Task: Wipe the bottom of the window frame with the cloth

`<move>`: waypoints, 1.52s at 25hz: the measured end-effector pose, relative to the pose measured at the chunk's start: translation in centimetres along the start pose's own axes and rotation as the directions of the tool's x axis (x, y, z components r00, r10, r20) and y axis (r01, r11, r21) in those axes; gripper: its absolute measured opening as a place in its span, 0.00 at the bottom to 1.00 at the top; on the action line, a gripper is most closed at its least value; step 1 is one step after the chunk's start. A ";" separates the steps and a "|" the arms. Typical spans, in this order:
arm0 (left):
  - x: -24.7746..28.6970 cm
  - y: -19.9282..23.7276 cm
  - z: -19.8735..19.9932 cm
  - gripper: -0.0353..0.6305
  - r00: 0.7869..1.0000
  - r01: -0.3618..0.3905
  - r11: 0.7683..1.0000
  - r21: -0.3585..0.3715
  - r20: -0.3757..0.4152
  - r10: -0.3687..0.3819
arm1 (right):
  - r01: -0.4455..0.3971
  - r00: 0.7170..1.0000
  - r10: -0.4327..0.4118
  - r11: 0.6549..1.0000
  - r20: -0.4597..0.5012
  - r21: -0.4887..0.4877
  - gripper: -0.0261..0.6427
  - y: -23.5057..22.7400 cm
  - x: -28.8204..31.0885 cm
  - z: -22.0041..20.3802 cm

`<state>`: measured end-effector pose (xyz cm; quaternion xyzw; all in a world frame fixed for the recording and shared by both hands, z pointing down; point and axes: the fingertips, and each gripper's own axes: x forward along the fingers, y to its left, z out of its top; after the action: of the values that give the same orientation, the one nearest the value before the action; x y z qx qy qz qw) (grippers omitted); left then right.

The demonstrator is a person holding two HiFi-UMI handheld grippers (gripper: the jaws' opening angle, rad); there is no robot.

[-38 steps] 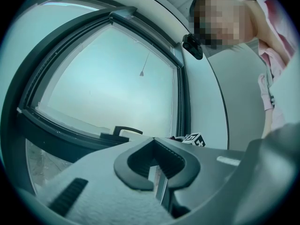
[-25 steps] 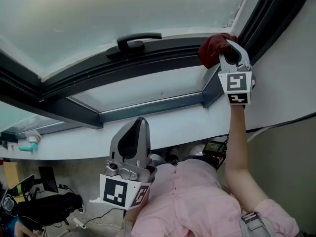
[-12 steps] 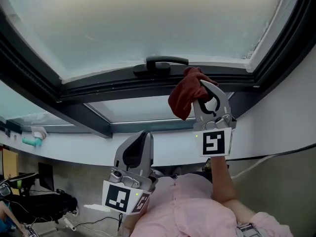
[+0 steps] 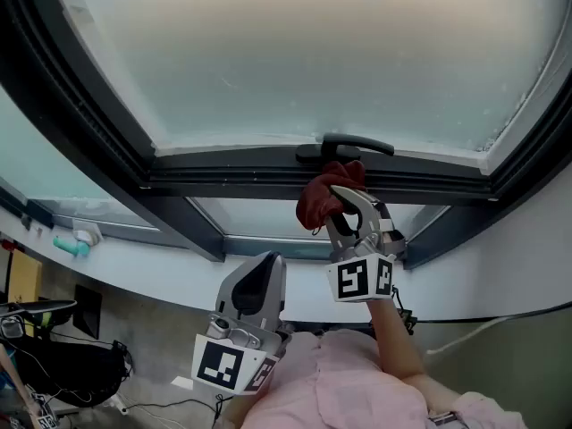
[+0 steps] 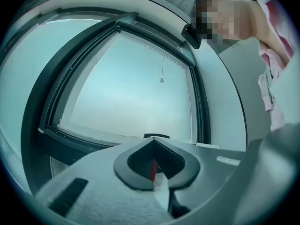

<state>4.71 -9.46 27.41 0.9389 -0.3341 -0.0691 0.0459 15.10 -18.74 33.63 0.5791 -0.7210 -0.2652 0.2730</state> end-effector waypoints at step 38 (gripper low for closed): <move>3.0 -4.6 -1.1 0.05 0.996 0.087 0.996 -0.018 0.005 -0.087 | 0.028 1.000 -0.028 0.999 0.009 0.038 0.15 -3.4 -3.2 -3.6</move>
<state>10.09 -7.78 27.59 0.9520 -0.2922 -0.0763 0.0509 20.55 -16.53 33.59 0.5930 -0.7190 -0.2579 0.2548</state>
